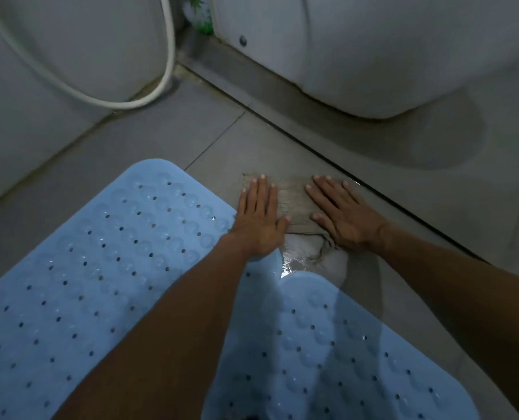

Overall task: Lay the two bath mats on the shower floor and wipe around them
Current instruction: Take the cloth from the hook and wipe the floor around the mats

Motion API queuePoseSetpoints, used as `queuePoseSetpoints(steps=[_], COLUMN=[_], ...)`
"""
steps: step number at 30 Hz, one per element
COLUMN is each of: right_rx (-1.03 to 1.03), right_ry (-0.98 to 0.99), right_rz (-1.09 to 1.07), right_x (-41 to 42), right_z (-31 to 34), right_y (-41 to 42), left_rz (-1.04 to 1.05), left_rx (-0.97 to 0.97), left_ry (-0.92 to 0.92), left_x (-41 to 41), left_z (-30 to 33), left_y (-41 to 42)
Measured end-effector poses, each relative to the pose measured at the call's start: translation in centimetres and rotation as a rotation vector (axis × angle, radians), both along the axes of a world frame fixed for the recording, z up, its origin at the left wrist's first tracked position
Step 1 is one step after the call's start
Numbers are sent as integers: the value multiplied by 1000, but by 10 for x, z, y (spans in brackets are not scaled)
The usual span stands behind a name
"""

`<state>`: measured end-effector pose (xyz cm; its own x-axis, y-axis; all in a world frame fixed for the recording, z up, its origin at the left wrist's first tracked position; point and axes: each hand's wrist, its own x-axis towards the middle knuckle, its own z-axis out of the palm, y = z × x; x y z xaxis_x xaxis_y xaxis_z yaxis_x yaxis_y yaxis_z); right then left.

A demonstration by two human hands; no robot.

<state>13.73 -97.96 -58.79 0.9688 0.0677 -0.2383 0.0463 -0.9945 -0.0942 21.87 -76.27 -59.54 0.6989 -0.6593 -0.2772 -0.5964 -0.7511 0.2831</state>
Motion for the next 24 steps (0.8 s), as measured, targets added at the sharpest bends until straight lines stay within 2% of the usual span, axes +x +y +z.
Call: queuePoseSetpoints(steps=[8, 24], right_rx=[43, -22], right_ry=[29, 50], right_rz=[25, -3], right_x=[3, 4], right_z=[-2, 1], right_y=[-4, 0], left_rz=[18, 48], left_rx=[105, 129], left_ry=[-16, -74], left_x=[1, 1], left_z=[3, -1], left_y=[-5, -6])
